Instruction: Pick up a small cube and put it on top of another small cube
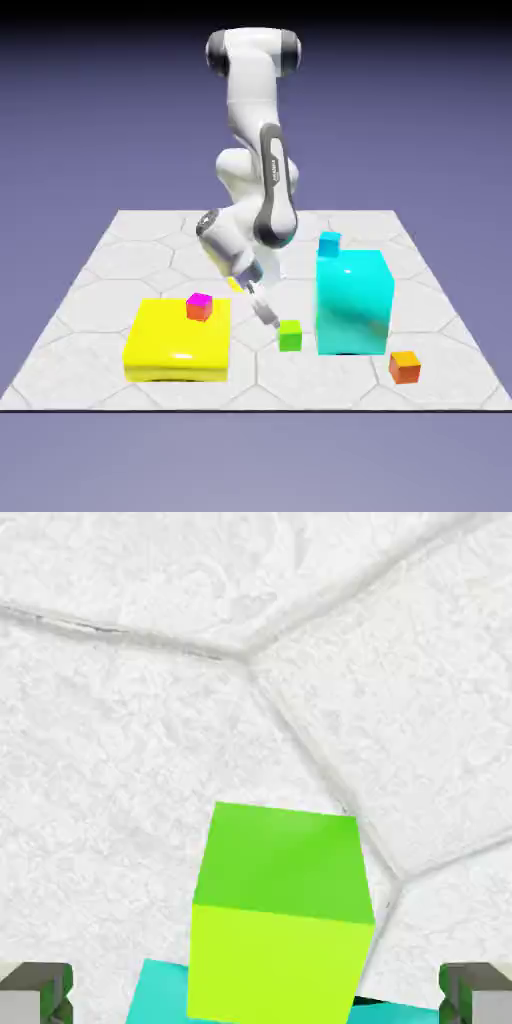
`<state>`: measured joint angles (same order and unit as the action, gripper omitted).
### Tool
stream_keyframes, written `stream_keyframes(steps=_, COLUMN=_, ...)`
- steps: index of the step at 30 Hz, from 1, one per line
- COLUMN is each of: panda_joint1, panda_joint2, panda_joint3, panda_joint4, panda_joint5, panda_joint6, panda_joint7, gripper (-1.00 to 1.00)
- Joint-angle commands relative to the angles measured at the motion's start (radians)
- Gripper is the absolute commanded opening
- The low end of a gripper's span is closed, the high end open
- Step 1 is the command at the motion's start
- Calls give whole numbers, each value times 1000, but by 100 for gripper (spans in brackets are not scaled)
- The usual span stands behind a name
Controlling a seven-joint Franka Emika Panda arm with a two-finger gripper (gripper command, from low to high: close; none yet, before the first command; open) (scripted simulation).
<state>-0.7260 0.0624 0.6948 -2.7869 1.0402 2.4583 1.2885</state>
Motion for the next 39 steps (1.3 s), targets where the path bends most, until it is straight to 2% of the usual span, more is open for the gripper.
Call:
stream_keyframes(steps=1, panda_joint1=9, panda_joint2=36, panda_joint3=1, panda_joint4=7, panda_joint5=14, panda_joint6=31, panda_joint7=-16, gripper=0)
stream_keyframes(steps=9, panda_joint1=73, panda_joint2=304, panda_joint3=9, panda_joint4=62, panda_joint5=120, panda_joint6=261, panda_joint7=-134, gripper=0)
stream_keyframes(steps=10, panda_joint1=73, panda_joint2=304, panda_joint3=9, panda_joint4=62, panda_joint5=120, panda_joint6=261, panda_joint7=-134, gripper=-100)
stream_keyframes(steps=19, panda_joint1=3, panda_joint2=14, panda_joint3=0, panda_joint4=3, panda_joint5=6, panda_joint6=12, panda_joint7=-6, gripper=-100)
stream_keyframes(steps=21, panda_joint1=0, panda_joint2=0, panda_joint3=0, panda_joint4=0, panda_joint5=0, panda_joint6=0, panda_joint7=0, gripper=-100)
stream_keyframes(steps=39, panda_joint1=252, panda_joint2=-89, panda_joint3=-652, panda_joint4=244, panda_joint5=-489, panda_joint6=-438, panda_joint7=-53, gripper=-100)
